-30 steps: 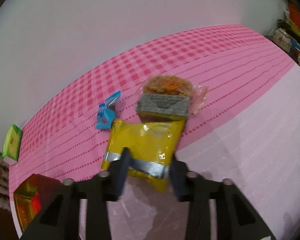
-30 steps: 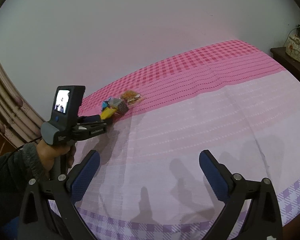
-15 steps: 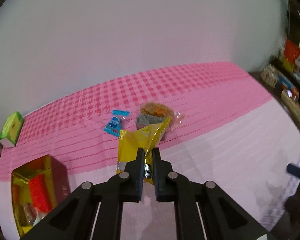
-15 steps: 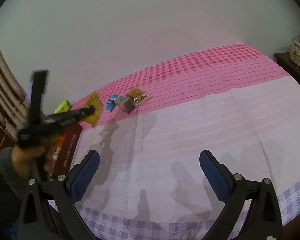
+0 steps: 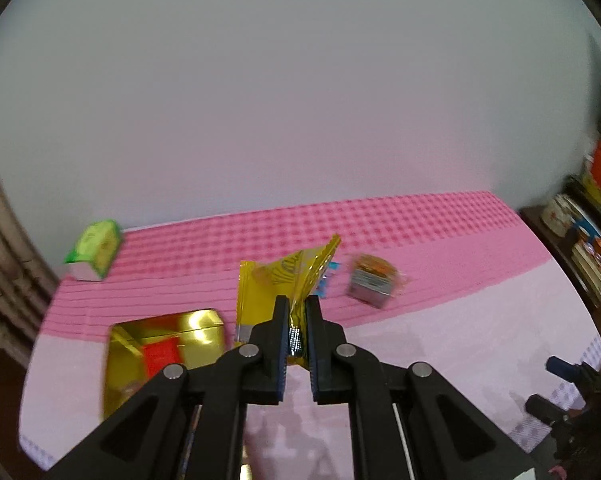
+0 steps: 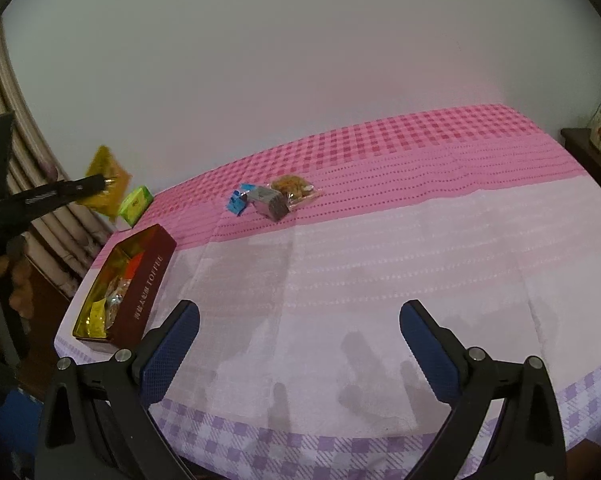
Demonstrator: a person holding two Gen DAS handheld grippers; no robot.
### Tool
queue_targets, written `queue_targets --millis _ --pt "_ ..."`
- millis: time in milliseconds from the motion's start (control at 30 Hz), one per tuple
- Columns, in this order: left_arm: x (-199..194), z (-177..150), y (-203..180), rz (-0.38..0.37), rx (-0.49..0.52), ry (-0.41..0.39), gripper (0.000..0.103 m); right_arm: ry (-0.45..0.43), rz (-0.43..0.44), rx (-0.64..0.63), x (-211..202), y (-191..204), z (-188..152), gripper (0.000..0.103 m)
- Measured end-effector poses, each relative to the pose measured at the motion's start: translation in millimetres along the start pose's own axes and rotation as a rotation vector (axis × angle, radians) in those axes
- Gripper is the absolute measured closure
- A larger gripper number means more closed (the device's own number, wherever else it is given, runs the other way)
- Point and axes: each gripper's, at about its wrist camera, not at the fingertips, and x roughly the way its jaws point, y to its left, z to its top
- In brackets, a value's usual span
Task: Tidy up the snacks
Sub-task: 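Grasp the yellow foil packet with the left gripper, then carry the yellow packet with the left gripper over the tin tray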
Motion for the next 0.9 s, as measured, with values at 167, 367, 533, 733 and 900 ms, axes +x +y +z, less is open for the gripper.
queue_targets --millis 167,367,533,733,900 --pt "-31.2 -0.8 28.2 0.065 -0.027 -0.031 0.095 -0.031 -0.001 -0.006 -10.2 3.8 3.1 0.003" --pt "-71.7 4.6 48.8 0.131 -0.023 -0.072 0.095 -0.076 0.003 -0.010 -26.2 9.3 9.1 0.003" --pt "-96.8 5.4 58.5 0.157 -0.023 -0.100 0.095 -0.112 0.001 -0.016 -38.8 13.7 12.6 0.001" --pt "-117.2 -7.7 65.9 0.163 -0.034 -0.097 0.095 -0.136 0.012 -0.014 -48.3 16.3 15.7 0.001" --pt "-119.8 -30.7 69.3 0.156 -0.051 -0.073 0.094 -0.143 0.014 -0.010 -51.5 15.7 16.7 0.001"
